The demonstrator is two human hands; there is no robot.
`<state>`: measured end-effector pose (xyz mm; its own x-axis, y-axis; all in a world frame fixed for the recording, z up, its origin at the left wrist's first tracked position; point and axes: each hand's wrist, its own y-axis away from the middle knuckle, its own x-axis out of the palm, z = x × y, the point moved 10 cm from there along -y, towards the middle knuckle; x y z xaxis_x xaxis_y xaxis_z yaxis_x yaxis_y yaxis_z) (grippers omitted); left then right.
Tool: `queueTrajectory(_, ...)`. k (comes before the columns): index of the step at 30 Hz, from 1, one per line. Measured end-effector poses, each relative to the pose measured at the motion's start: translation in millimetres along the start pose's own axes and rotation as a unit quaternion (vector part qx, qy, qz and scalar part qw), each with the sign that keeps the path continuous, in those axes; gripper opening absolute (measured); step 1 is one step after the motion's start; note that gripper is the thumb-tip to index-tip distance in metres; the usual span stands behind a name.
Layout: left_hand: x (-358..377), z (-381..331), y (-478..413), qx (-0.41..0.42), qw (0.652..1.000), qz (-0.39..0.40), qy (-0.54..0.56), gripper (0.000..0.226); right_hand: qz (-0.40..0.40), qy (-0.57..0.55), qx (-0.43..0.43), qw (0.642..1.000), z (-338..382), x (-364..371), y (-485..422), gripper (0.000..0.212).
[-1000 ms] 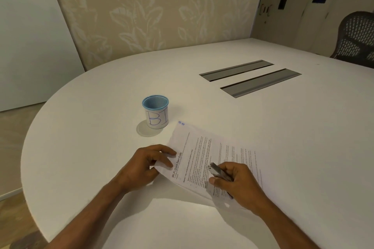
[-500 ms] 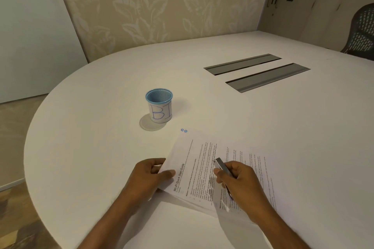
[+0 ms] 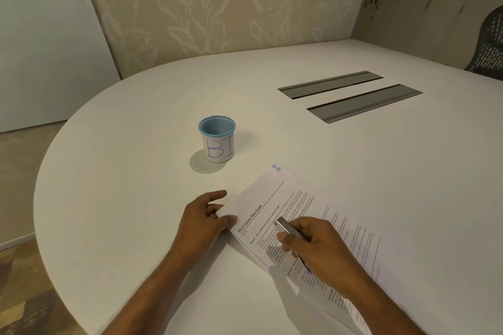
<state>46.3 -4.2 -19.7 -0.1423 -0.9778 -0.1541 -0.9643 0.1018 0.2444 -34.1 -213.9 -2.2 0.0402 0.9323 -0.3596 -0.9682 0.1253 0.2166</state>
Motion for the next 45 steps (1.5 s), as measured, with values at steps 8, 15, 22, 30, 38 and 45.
queueTrajectory(8, 8.3, 7.7, -0.4, -0.022, 0.997, 0.011, 0.069, 0.056, -0.010, 0.057, -0.119, 0.991, 35.5, 24.9, -17.7, 0.010)
queueTrajectory(15, 7.6, 14.5, 0.5, -0.033, 0.992, 0.000, 0.124, 0.042, -0.046, 0.092, -0.147, 0.984, 31.8, 28.0, -27.2, 0.016)
queueTrajectory(22, 9.5, 18.2, 0.0, -0.044, 0.986, 0.006, 0.160, 0.038, -0.036, 0.073, -0.131, 0.988, 18.4, 31.9, -33.6, 0.016)
queueTrajectory(30, 9.2, 20.2, -2.6, -0.037, 0.988, 0.004, 0.150, 0.036, -0.037, 0.074, -0.151, 0.985, 17.3, 35.3, -35.1, 0.022)
queueTrajectory(38, 11.9, 16.1, 0.8, -0.028, 0.986, 0.009, 0.165, 0.026, -0.063, 0.108, -0.213, 0.969, 23.1, 42.8, -29.3, 0.023)
queueTrajectory(45, 12.4, 16.2, 1.8, -0.018, 0.986, 0.009, 0.167, 0.024, -0.085, 0.146, -0.242, 0.955, 24.4, 45.9, -26.9, 0.021)
